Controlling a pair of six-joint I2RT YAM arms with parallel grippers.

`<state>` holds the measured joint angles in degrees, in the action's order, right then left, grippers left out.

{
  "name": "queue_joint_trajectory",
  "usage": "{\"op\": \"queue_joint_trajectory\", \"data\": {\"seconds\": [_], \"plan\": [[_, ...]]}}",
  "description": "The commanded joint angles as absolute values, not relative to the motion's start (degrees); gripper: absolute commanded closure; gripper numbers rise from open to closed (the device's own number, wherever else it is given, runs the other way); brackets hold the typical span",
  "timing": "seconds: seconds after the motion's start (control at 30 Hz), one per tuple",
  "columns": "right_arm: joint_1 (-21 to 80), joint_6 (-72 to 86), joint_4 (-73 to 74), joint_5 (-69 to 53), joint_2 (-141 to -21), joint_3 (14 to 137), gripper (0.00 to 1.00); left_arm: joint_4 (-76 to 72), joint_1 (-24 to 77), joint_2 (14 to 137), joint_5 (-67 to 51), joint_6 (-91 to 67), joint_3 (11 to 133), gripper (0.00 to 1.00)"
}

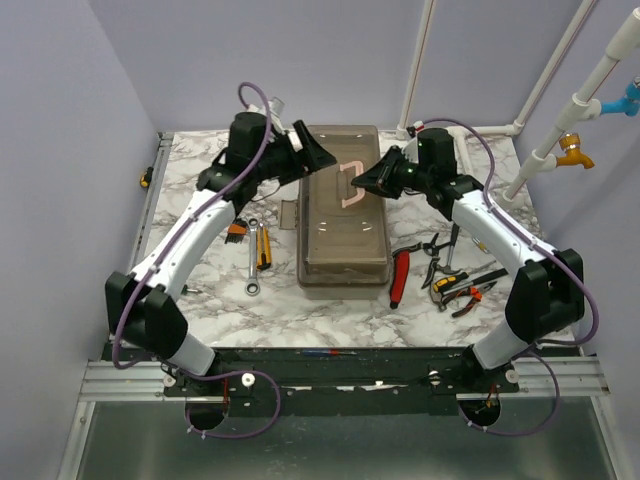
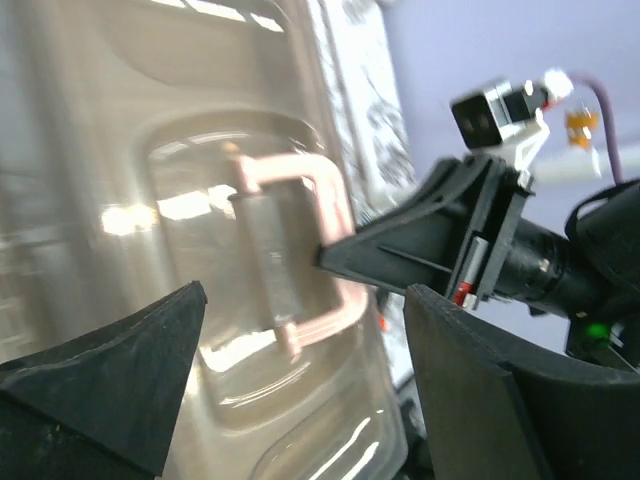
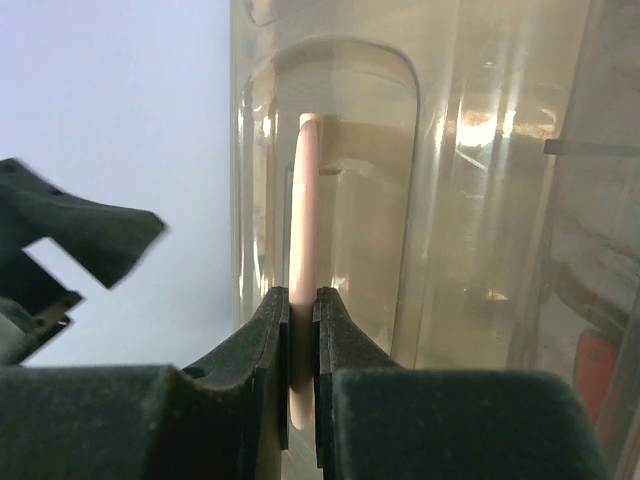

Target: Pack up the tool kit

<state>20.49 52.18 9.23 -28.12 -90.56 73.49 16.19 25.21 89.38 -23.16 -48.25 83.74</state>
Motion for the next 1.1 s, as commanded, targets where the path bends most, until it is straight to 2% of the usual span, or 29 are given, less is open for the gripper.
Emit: {"op": "queue_joint_trajectory", "data": {"seconds": [0.0,0.13,0.37,0.53,0.77,1.07], "plan": [[20.7,50.0,10.0,-29.1,-92.4,81.3,0.99,26.5,22.0,79.8,-8.6,-39.8,81.6,0.15],[20.8,49.4,13.0,-29.5,-93.1,87.2,0.99,27.1,19.3,74.1,-5.3,-38.6,76.1,0.14],[20.8,47.8,18.4,-27.6,-92.2,94.2,0.99,21.8,14.5,69.4,-11.9,-41.6,62.0,0.17],[20.3,48.1,18.8,-25.6,-91.0,92.8,0.99,18.9,14.3,67.7,-14.4,-42.3,53.6,0.18],[20.1,50.1,14.7,-27.7,-91.1,89.1,0.99,11.7,14.3,64.8,-18.5,-44.9,41.1,0.28],[19.8,50.2,13.9,-28.3,-92.0,89.5,1.00,8.4,15.7,66.5,-21.5,-45.3,39.6,0.29]]}}
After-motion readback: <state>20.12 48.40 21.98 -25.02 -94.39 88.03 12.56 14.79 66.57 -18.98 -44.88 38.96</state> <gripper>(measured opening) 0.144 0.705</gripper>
